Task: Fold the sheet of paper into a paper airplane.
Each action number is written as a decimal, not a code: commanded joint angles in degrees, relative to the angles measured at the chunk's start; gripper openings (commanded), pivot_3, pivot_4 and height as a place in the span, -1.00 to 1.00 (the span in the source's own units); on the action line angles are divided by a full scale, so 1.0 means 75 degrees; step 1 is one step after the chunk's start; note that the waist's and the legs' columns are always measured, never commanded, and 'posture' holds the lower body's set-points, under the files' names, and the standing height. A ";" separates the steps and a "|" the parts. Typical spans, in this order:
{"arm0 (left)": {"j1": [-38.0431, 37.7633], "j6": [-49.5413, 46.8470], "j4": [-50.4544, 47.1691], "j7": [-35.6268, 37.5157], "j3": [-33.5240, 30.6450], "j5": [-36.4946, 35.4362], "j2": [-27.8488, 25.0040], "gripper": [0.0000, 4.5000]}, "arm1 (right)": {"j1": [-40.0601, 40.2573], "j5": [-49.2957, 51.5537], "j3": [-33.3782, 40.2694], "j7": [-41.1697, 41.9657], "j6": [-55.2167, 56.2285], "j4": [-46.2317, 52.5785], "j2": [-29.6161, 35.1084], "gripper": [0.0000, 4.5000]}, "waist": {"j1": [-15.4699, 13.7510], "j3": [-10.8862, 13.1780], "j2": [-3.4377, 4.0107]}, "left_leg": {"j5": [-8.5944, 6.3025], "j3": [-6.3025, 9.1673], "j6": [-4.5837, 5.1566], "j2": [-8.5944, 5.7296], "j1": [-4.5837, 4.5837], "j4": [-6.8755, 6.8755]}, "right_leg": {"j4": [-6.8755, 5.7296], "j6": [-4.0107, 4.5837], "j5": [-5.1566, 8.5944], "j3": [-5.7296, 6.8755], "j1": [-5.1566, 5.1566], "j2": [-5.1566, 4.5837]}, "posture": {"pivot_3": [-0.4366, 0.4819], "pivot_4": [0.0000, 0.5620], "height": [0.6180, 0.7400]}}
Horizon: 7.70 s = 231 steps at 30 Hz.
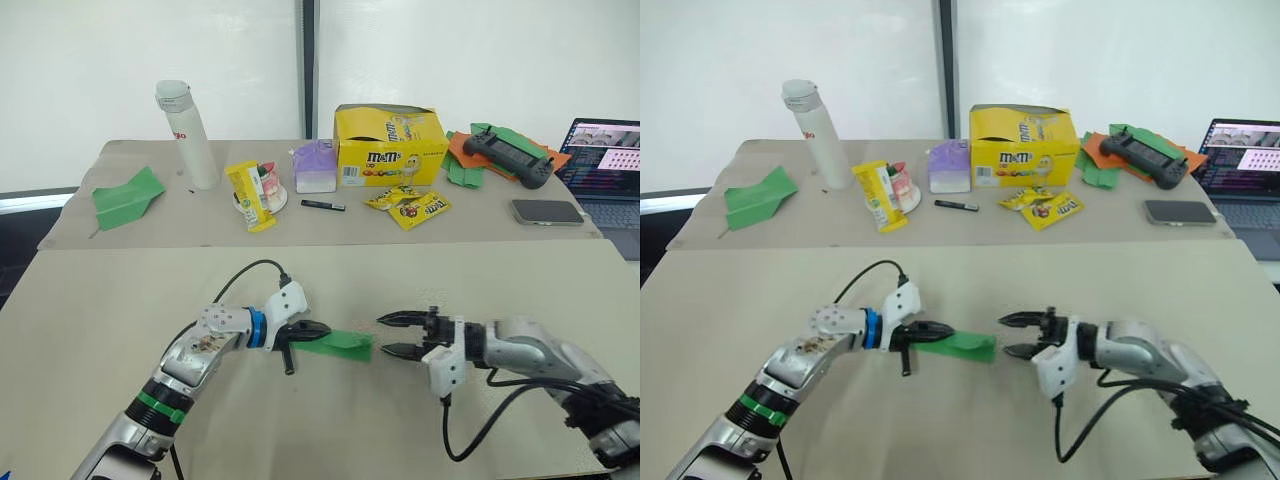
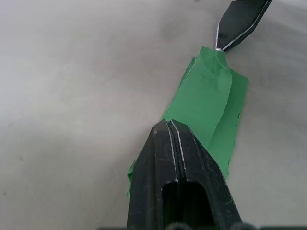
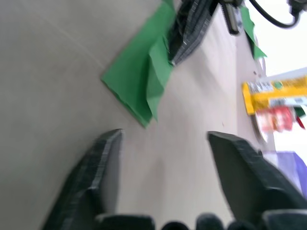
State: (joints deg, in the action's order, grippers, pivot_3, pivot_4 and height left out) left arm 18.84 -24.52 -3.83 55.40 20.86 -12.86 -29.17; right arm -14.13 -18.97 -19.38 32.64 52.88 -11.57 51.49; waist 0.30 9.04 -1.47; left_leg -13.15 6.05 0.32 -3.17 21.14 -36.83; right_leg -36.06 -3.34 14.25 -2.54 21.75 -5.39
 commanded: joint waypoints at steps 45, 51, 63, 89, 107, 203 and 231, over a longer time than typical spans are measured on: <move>-0.0368 -0.0663 0.0272 0.0227 0.0372 0.0262 -0.0202 -1.00 | 0.2472 0.3886 0.1331 0.1588 -0.9914 0.3233 -0.1462 -0.99 | -0.0125 -0.0126 0.0022 | -0.0006 0.0010 0.0002 0.0012 -0.0010 0.0000 | 0.0013 -0.0082 0.0052 0.0014 -0.0037 -0.0005 | -0.05 -0.47 1.00; -0.0355 -0.0567 0.0387 0.0251 0.0373 0.0284 -0.0156 -1.00 | 0.2337 0.4908 0.2165 0.1607 -0.9722 0.3965 -0.1893 -0.99 | -0.0134 -0.0130 0.0022 | -0.0007 0.0015 0.0004 0.0008 -0.0010 0.0000 | 0.0025 -0.0087 0.0057 0.0019 -0.0049 -0.0014 | -0.05 -0.47 1.00; -0.0398 -0.0449 0.0499 0.0204 0.0310 0.0347 -0.0097 -1.00 | 0.0899 0.3902 0.0384 0.1440 -1.0302 0.3819 -0.2585 -0.99 | -0.0135 -0.0128 0.0046 | -0.0006 0.0011 0.0004 0.0003 0.0033 0.0001 | 0.0009 -0.0080 0.0053 0.0014 0.0045 -0.0006 | -0.05 -0.47 1.00; -0.0415 -0.0413 0.0579 0.0102 0.0120 0.0316 -0.0062 -1.00 | 0.0636 0.4925 0.1584 0.2560 -0.9137 0.4234 -0.1871 -0.99 | -0.0115 -0.0130 0.0047 | -0.0006 0.0007 0.0004 0.0010 0.0022 0.0000 | 0.0005 -0.0088 0.0056 0.0007 0.0012 -0.0009 | -0.05 -0.47 1.00; -0.0567 -0.1723 -0.0057 -0.1023 -0.1063 -0.0679 0.0757 -1.00 | 0.0792 0.2500 -0.0434 0.1930 -0.9359 0.3220 -0.2379 -0.99 | -0.0107 -0.0130 0.0051 | -0.0004 0.0011 0.0002 0.0005 0.0051 -0.0001 | 0.0002 -0.0078 0.0048 0.0013 0.0053 0.0000 | -0.05 -0.47 1.00; -0.2696 -0.1137 -0.2732 -0.0425 -0.4402 -0.2637 -0.2347 1.00 | -0.2883 0.4036 -0.0386 0.3265 -1.2227 0.3778 -0.2042 -0.99 | 0.0055 0.0035 0.0032 | 0.0027 -0.0007 -0.0058 0.0017 0.0236 -0.0018 | -0.0116 0.0044 -0.0033 0.0005 0.0323 0.0013 | -0.05 -0.47 1.00; -0.1202 -0.0370 -0.1600 -0.0690 -0.3382 -0.1818 -0.1399 1.00 | -0.2580 0.3705 0.5029 -0.0546 -1.1737 -0.1819 -0.0725 -0.99 | 0.0144 0.0034 0.0033 | 0.0039 -0.0120 -0.0048 0.0016 0.0234 -0.0028 | -0.0139 0.0046 -0.0040 -0.0020 0.0321 0.0015 | -0.05 -0.47 1.00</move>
State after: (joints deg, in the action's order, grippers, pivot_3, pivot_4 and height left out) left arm 10.25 -28.63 -13.48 50.51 -2.87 -26.11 -39.41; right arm -31.22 9.05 17.84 28.06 -38.28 -25.05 44.49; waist 1.39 9.29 -1.22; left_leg -12.86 5.12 -0.04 -3.05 22.90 -37.04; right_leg -37.10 -2.99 13.95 -2.71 24.16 -5.28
